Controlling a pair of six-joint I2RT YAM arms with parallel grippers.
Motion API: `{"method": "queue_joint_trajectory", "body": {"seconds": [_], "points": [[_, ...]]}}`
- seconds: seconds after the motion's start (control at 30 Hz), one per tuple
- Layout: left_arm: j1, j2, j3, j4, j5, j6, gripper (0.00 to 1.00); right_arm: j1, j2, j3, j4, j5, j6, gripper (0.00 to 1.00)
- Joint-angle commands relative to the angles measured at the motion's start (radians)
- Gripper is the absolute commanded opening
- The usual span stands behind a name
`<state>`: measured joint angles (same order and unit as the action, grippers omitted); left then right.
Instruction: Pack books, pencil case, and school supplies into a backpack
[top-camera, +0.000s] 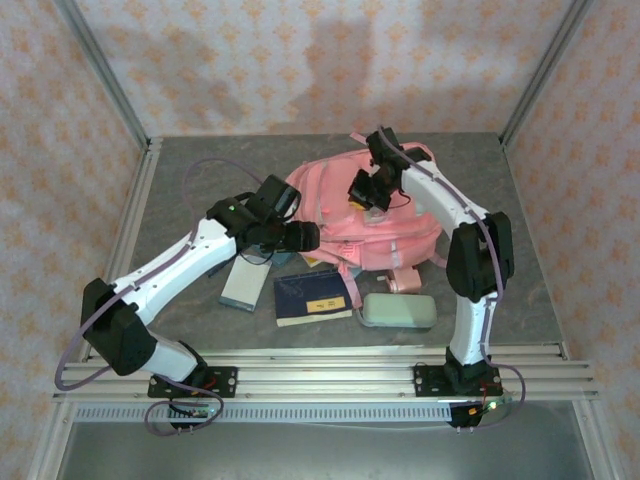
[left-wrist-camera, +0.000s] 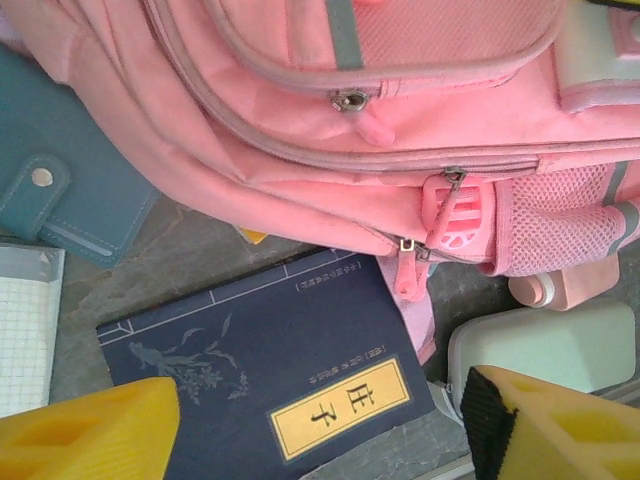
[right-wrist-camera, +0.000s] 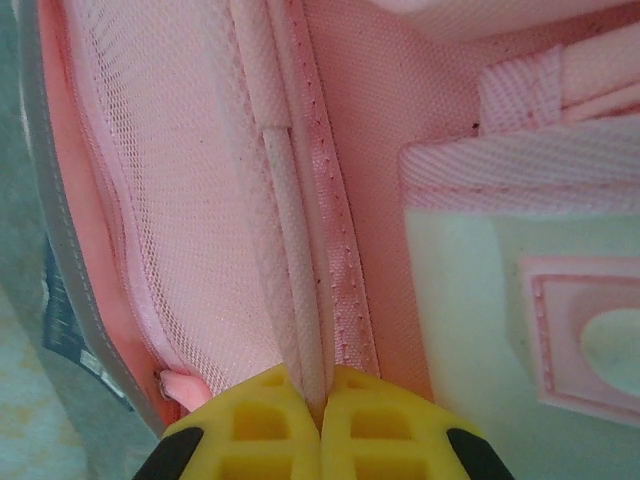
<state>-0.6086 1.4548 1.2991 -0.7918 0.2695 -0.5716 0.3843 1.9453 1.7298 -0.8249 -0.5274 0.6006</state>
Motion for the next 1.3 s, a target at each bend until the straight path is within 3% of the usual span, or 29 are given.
{"method": "queue_joint_trajectory", "body": {"seconds": [0.0, 0.17, 0.5, 0.63, 0.8, 1.27], "points": [[-0.002, -0.004, -0.038, 0.090, 0.054, 0.032, 0.69, -0.010, -0.067, 0.096, 0.003, -0.007, 0.132, 0.00], [-0.027, -0.001, -0.103, 0.181, 0.068, 0.122, 0.55, -0.011, -0.057, 0.168, -0.060, -0.040, 0.153, 0.00], [-0.048, -0.066, -0.318, 0.483, -0.079, 0.293, 0.50, -0.033, -0.048, 0.252, -0.151, -0.136, 0.101, 0.00], [-0.048, -0.029, -0.313, 0.494, -0.066, 0.365, 0.49, -0.035, -0.058, 0.254, -0.163, -0.154, 0.091, 0.00], [-0.048, 0.038, -0.260, 0.485, 0.041, 0.346, 0.49, -0.038, -0.063, 0.249, -0.169, -0.161, 0.085, 0.00], [-0.048, 0.123, -0.234, 0.496, 0.117, 0.287, 0.49, -0.051, -0.067, 0.243, -0.145, -0.207, 0.098, 0.00]]}}
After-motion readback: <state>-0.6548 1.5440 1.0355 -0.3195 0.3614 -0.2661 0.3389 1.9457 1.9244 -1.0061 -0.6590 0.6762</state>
